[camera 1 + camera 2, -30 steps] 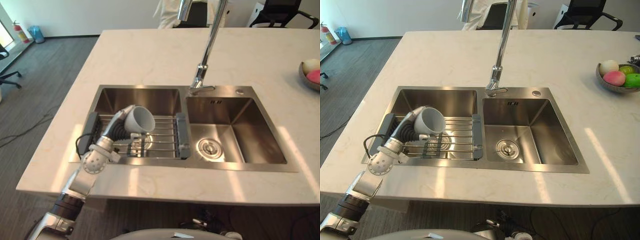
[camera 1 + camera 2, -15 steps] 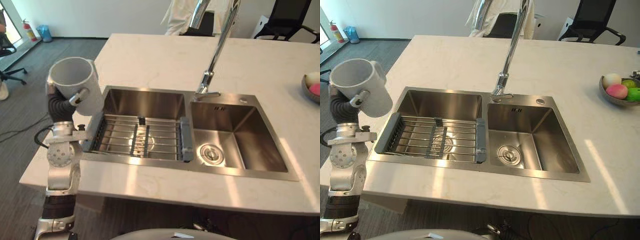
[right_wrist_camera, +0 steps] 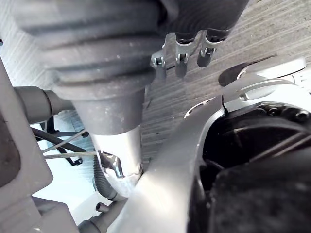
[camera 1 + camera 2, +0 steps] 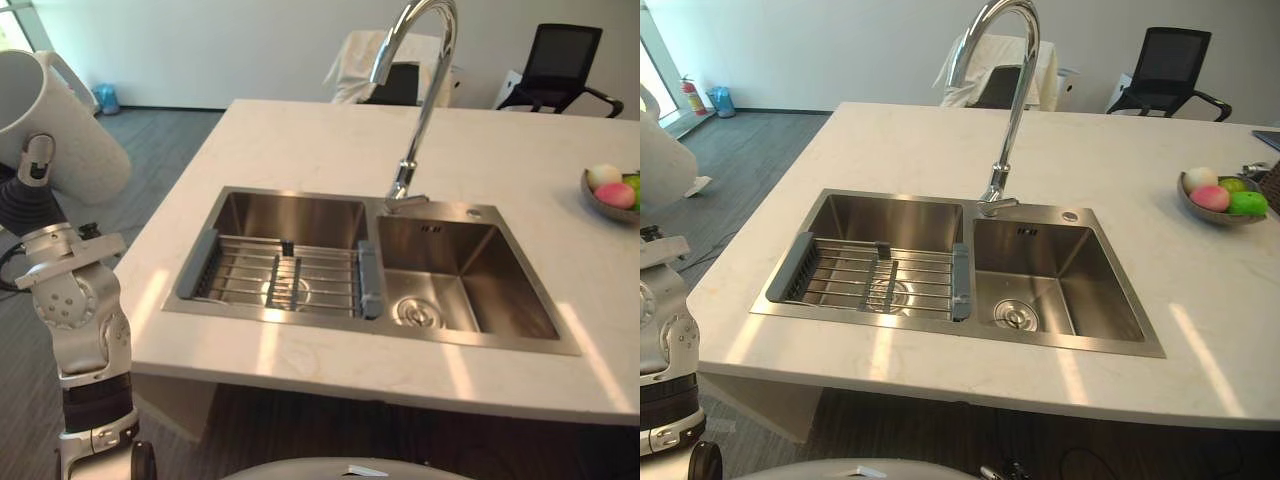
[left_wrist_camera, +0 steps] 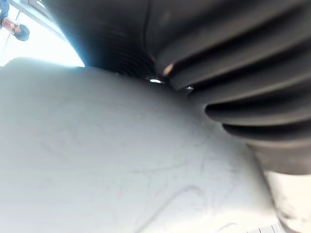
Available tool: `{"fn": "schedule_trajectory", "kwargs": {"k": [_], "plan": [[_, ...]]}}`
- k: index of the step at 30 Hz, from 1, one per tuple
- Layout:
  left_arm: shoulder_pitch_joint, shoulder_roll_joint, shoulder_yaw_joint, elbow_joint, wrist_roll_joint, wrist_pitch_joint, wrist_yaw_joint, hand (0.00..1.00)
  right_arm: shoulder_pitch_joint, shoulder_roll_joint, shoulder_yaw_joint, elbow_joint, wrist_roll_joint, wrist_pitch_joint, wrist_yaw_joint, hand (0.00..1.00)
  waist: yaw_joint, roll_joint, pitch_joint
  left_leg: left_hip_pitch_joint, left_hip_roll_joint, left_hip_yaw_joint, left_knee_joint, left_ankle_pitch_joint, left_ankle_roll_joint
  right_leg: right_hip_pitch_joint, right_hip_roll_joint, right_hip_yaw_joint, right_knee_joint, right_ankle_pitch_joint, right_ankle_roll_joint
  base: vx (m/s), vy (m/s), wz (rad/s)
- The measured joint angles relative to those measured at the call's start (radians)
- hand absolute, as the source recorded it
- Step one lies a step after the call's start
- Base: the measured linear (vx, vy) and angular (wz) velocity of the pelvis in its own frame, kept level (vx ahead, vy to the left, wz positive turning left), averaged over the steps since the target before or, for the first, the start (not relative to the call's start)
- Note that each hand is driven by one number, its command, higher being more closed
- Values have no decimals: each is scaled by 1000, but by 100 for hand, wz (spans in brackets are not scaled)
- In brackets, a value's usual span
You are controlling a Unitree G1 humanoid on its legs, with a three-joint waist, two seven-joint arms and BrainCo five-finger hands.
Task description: Walk over to the sink, pick up the cup, carry it to the dishwasher, place the cup inside the dishwasher, then close the dishwasher door
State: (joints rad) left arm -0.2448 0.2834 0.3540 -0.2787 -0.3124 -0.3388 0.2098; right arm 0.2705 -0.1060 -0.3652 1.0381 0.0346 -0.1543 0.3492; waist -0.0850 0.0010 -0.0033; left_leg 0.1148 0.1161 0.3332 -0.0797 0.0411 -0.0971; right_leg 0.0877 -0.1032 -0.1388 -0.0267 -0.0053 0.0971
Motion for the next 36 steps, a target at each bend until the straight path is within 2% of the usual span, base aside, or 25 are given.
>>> {"fn": "schedule_trajectory", "kwargs": {"k": [3,8,11,12,14,15,16,17,18,19,21,22,23,24,25,27,28,29,30,31,32,33,34,35,36], "plan": [[7,-66,-14,-26,3,-4,4,100,25,0,-2,-2,40,-3,0,0,-31,-1,0,-10,-8,-38,0,-10,-1,-3,-3,-10,-2,-5,-3,22,0,-1],[124,-150,-27,-27,25,-13,51,100,84,1,-12,2,118,-15,13,0,-28,10,-1,-9,-13,-166,8,-19,4,17,-1,-55,44,-46,5,92,-25,25],[205,-180,-42,-45,62,-7,78,100,67,2,-21,35,137,-19,19,0,-9,9,19,-72,-24,-247,82,-29,7,12,-17,-100,142,-113,-8,41,-60,101],[229,-190,-44,-90,63,2,89,100,61,2,-22,40,138,-17,18,0,3,17,40,-124,-34,-348,120,-26,4,21,-19,-129,180,-146,-14,-2,-73,213],[249,-183,-34,-147,62,0,97,100,40,-12,-26,49,138,-18,16,0,43,19,64,-160,-47,-407,143,-5,-1,33,-20,-181,206,-186,-16,-52,-75,196],[264,-184,-19,-165,61,-7,104,100,7,-29,-42,67,144,-18,12,0,75,25,90,-209,-68,-401,171,45,15,34,-26,-243,231,-203,-36,-207,-68,214],[267,-186,-19,-167,60,-7,105,100,-27,-41,-78,87,159,-16,10,0,87,-6,98,-211,-100,-370,75,174,62,33,-69,-305,224,-212,-56,-213,-21,232],[270,-189,-15,-174,58,-9,105,100,-45,-51,-105,91,165,-16,9,0,96,-5,112,-220,-104,-299,105,131,120,39,-81,-358,226,-213,-49,-154,27,232],[285,-187,-6,-185,58,-15,107,100,-69,-71,-142,90,199,-26,5,0,102,3,113,-230,-89,-145,251,-2,190,45,-106,-442,232,-206,-36,-50,42,209],[284,-187,-5,-189,58,-29,106,100,-67,-72,-171,98,217,-33,-1,0,96,10,115,-190,-76,-46,338,-85,177,63,-140,-515,239,-202,-30,-42,26,192],[277,-187,-25,-227,57,-40,97,100,-54,-73,-171,99,210,-31,1,0,70,18,111,-105,-36,37,361,-143,122,100,-174,-641,237,-189,-14,-29,76,207],[253,-187,-56,-251,51,-48,73,100,-43,-62,-184,100,203,-38,2,0,57,29,104,-72,17,92,363,-161,111,121,-180,-736,233,-178,0,-38,114,230],[237,-188,-73,-257,49,-54,58,100,-37,-56,-194,101,202,-39,3,0,51,37,99,-63,52,134,363,-162,112,127,-180,-785,231,-171,8,-45,152,241],[205,-189,-95,-253,38,-58,33,100,-25,-54,-201,101,203,-38,3,0,44,54,90,-57,120,241,361,-145,119,141,-179,-880,239,-160,25,-15,258,258],[165,-193,-117,-229,36,-58,19,100,-26,-55,-212,101,201,-35,2,0,35,67,85,-56,143,316,332,-95,92,168,-180,-972,255,-149,43,-5,306,250],[144,-193,-126,-198,30,-50,6,100,-24,-51,-225,97,200,-18,-1,0,42,57,91,-42,97,335,281,-102,59,226,-217,-1054,281,-109,21,19,296,186],[146,-194,-126,-198,29,-43,8,100,-27,-51,-225,94,195,-16,-1,0,47,49,96,-30,78,329,261,-101,61,238,-245,-1074,323,-98,10,15,345,146],[154,-194,-129,-198,29,-33,9,100,-32,-52,-227,85,192,-9,-1,0,63,59,106,-9,51,289,221,-97,67,242,-305,-1096,426,-108,-13,-8,335,103],[157,-183,-108,-198,29,-32,22,100,-53,-46,-225,73,168,2,1,0,70,58,105,-6,50,255,197,-90,76,217,-287,-1068,394,-176,40,-18,216,91],[157,-180,-100,-198,29,-28,28,100,-64,-45,-222,66,152,5,3,0,73,57,105,-7,50,240,191,-87,80,200,-268,-1054,356,-179,34,-48,171,82],[161,-176,-90,-198,29,-9,26,100,-67,-34,-208,31,123,10,9,0,85,27,114,-8,22,217,196,-90,77,183,-245,-1049,270,-45,-97,-56,154,96],[174,-189,-97,-193,30,4,19,100,-57,-30,-195,9,115,11,9,0,79,14,113,-5,-4,178,200,-109,76,209,-282,-1032,323,-13,-136,-49,201,117],[189,-200,-118,-189,29,16,8,100,-46,-32,-195,-5,115,10,9,0,76,21,113,-6,-12,160,205,-117,83,208,-306,-966,378,7,-162,-15,219,187],[215,-210,-174,-178,30,28,-22,100,-2,-36,-182,-23,115,10,9,0,60,25,121,-12,-49,94,213,-118,117,175,-332,-733,482,65,-223,33,231,264],[230,-215,-240,-165,28,10,-54,100,41,-36,-178,-11,124,11,10,0,35,67,107,-31,-54,-44,199,-151,149,123,-259,-437,508,-35,-104,70,122,319]]}}
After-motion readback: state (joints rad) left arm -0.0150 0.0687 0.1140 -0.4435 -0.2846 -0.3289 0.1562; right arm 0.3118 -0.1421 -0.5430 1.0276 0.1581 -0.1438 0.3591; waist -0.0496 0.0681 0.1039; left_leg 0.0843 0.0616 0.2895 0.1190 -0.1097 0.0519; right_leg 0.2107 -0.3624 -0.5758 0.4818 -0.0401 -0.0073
